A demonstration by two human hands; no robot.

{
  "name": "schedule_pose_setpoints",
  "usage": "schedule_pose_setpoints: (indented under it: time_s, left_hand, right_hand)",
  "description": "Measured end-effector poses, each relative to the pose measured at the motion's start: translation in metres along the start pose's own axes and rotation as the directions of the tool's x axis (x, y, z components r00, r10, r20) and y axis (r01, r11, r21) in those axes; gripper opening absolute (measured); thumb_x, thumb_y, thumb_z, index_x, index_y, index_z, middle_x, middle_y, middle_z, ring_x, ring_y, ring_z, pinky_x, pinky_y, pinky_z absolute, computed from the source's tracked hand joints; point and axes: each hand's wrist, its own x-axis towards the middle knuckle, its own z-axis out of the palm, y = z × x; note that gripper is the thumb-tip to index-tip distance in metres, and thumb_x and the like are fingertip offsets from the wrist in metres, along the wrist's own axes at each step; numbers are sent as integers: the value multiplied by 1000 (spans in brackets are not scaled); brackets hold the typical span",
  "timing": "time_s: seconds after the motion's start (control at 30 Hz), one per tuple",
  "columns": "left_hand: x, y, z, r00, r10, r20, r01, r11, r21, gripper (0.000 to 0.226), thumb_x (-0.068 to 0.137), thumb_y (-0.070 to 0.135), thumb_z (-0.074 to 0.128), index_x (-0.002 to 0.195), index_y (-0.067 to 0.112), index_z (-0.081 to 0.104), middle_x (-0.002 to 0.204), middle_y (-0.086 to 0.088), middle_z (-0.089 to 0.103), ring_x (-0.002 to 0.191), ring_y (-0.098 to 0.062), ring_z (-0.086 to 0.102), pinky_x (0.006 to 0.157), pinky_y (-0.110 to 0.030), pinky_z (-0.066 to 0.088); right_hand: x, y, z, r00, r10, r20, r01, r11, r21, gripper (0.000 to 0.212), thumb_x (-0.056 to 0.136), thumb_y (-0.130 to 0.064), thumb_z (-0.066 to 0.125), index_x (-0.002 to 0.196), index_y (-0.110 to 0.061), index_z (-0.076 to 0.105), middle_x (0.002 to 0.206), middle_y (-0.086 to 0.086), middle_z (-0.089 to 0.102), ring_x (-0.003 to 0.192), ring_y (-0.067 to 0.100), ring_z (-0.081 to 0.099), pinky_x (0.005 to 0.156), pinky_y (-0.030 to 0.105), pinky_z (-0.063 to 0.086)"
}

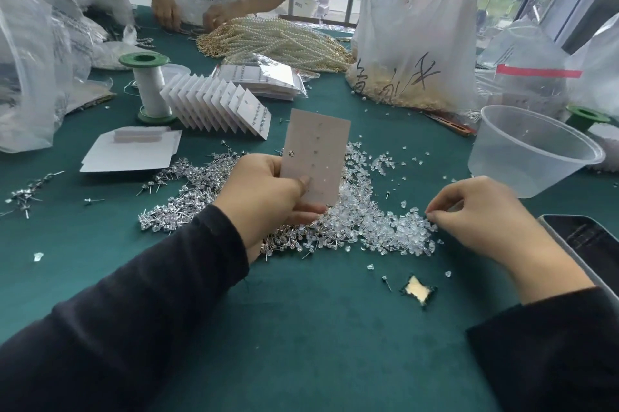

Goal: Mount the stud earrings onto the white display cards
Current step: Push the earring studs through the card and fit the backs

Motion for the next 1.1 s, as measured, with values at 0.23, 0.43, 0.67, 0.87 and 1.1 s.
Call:
schedule_pose_setpoints:
  time_s: [0.23, 0.43, 0.67, 0.87, 1.1]
  left_hand:
    - [-2, -2, 4, 996, -76, 44, 80, 994, -80, 9, 89, -4, 49, 85, 1, 55, 86, -20, 65, 51, -17, 67, 47, -22, 56]
    - [-4, -4, 8, 997, -77, 11, 77, 988, -135, 9, 85, -7, 54, 78, -1, 56, 81, -16, 65, 48, -16, 65, 49, -23, 56]
    - [-7, -7, 13, 1000, 6, -22, -7, 998, -67, 13, 84, -5, 56, 76, 2, 62, 70, -11, 65, 47, -12, 62, 49, -21, 55]
    - [-9, -8, 14, 999, 36, -26, -37, 998, -48, 15, 85, -4, 56, 76, 6, 64, 72, -11, 65, 53, -14, 63, 52, -22, 56]
    - [-7, -9, 15, 998, 46, -38, -47, 998, -39, 11, 86, -3, 56, 92, -3, 65, 71, -11, 65, 45, -9, 61, 48, -19, 54]
  right_hand:
    - [-2, -8, -3, 979, 19, -204, 46, 949, 312, 14, 76, -7, 68, 70, -19, 65, 70, -4, 67, 62, 6, 59, 55, 19, 42]
    - [-18, -40, 7, 936, -136, -325, 283, 839, 465, 15, 76, -8, 72, 73, -22, 70, 69, -11, 69, 61, -1, 61, 62, 9, 47]
    - [-34, -80, 41, 804, -372, -464, 551, 759, 347, 10, 72, 0, 73, 74, -9, 70, 70, -1, 68, 65, 10, 61, 65, 21, 50]
    - [-31, -80, 49, 773, -407, -487, 599, 721, 347, 11, 70, 7, 71, 69, -4, 69, 71, 4, 64, 66, 11, 57, 63, 18, 47]
    - [-31, -79, 50, 773, -407, -487, 611, 685, 398, 10, 72, 4, 71, 73, -6, 71, 75, 1, 63, 70, 7, 58, 66, 12, 45]
